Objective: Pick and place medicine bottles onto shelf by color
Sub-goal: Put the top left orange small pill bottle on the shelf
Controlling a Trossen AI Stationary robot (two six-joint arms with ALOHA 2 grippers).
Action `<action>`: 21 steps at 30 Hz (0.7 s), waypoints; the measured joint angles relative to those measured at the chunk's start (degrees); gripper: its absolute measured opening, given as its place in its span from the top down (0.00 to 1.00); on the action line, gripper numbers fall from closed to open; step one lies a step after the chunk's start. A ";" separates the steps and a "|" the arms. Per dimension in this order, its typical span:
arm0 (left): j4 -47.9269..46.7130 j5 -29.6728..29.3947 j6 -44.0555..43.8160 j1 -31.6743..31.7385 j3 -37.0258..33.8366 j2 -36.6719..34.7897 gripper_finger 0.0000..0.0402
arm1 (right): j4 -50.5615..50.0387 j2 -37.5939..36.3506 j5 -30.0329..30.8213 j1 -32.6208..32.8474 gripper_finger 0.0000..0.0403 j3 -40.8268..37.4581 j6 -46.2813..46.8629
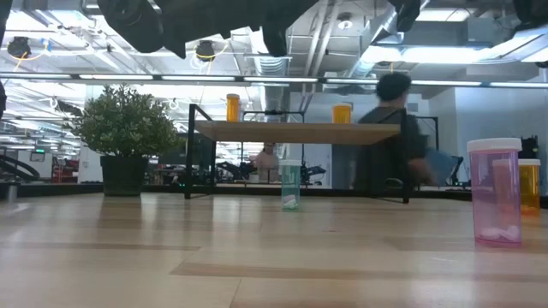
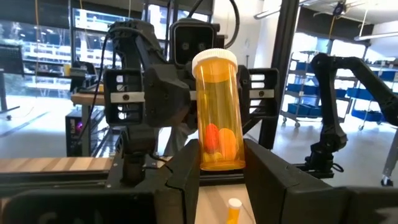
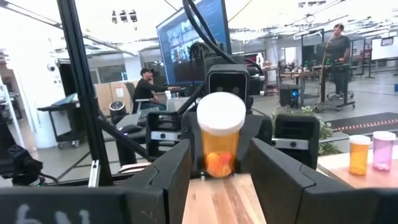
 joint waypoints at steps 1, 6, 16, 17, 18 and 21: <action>-0.22 0.00 0.00 0.02 0.00 0.00 0.77 | 0.07 -0.01 -0.05 -0.32 0.54 0.00 -0.04; -0.40 -0.14 0.00 0.02 0.00 0.00 0.77 | 0.08 0.00 -0.50 -1.99 0.54 0.00 -0.04; -2.00 -1.55 0.02 0.00 0.03 0.04 0.77 | 1.04 0.02 -7.43 -4.48 0.54 0.00 1.10; -1.98 -1.55 0.02 0.00 0.02 0.04 0.77 | 1.09 0.02 -7.45 -4.48 0.54 0.00 1.09; -2.04 -1.59 0.02 0.00 0.04 0.04 0.77 | 1.08 0.02 -7.45 -4.48 0.54 0.00 1.10; -1.94 -1.59 0.02 0.00 0.03 0.04 0.77 | 0.94 0.02 -7.50 -4.48 0.54 0.00 1.09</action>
